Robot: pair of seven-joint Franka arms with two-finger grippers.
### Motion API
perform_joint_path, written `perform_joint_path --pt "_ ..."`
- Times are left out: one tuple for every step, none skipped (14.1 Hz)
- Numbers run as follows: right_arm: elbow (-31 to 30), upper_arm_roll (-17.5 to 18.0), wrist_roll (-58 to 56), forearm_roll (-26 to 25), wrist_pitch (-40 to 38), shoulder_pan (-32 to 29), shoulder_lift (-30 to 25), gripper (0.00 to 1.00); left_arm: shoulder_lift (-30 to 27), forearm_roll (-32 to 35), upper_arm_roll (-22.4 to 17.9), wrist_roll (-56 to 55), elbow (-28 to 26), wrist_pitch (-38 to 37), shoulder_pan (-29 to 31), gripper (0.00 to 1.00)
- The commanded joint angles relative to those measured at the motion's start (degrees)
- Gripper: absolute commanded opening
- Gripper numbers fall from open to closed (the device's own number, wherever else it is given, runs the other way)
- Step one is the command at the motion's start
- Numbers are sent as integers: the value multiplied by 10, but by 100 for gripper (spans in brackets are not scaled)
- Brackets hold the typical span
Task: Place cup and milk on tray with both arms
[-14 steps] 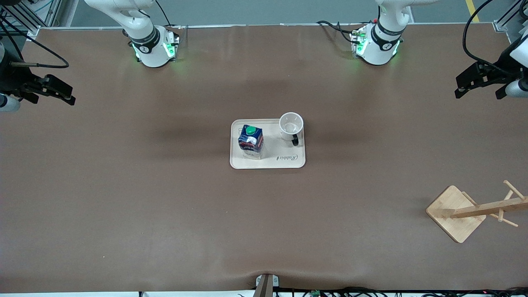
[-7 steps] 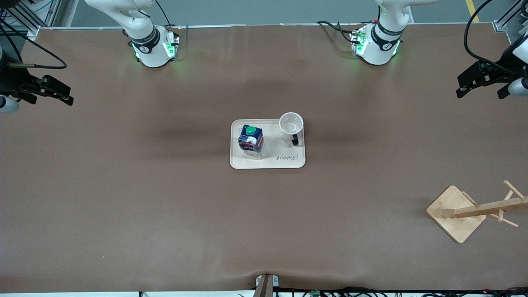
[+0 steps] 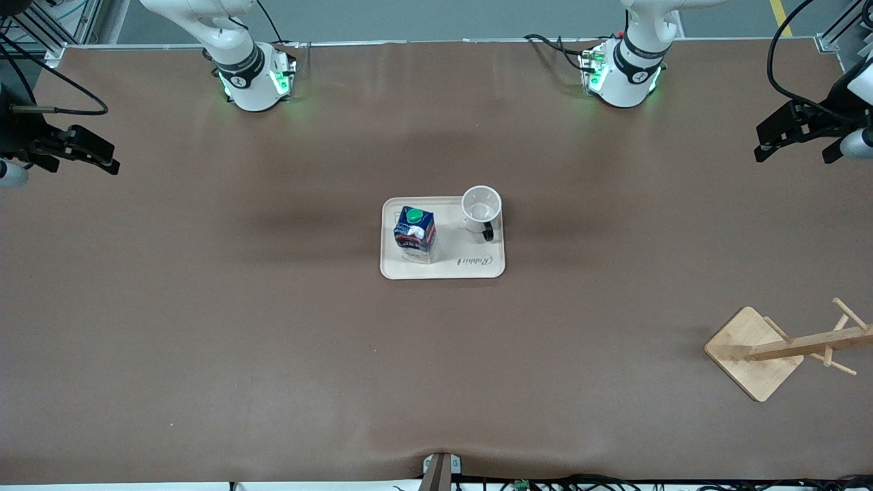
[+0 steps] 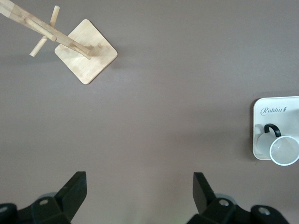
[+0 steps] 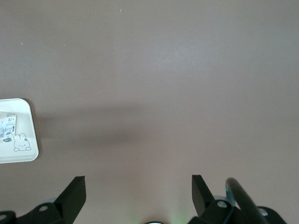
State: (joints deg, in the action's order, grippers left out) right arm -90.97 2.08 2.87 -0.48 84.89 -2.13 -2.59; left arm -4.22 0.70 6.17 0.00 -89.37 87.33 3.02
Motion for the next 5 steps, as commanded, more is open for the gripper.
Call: perform_joint_path --pt "-16 6 -9 -4 7 -9 -15 100 -1 -9 1 1 8 -10 1 100" --pt "-17 6 -9 -4 7 -9 -15 100 -1 -9 0 1 8 -10 1 100" --pt "-17 6 -9 -4 7 -9 -15 100 -1 -9 0 3 8 -11 2 100" --pt "-17 6 -9 -4 6 -9 -15 100 -1 -9 1 3 8 -14 3 100" --pt "-17 6 -9 -4 6 -9 -15 100 -1 -9 0 3 8 -14 3 100"
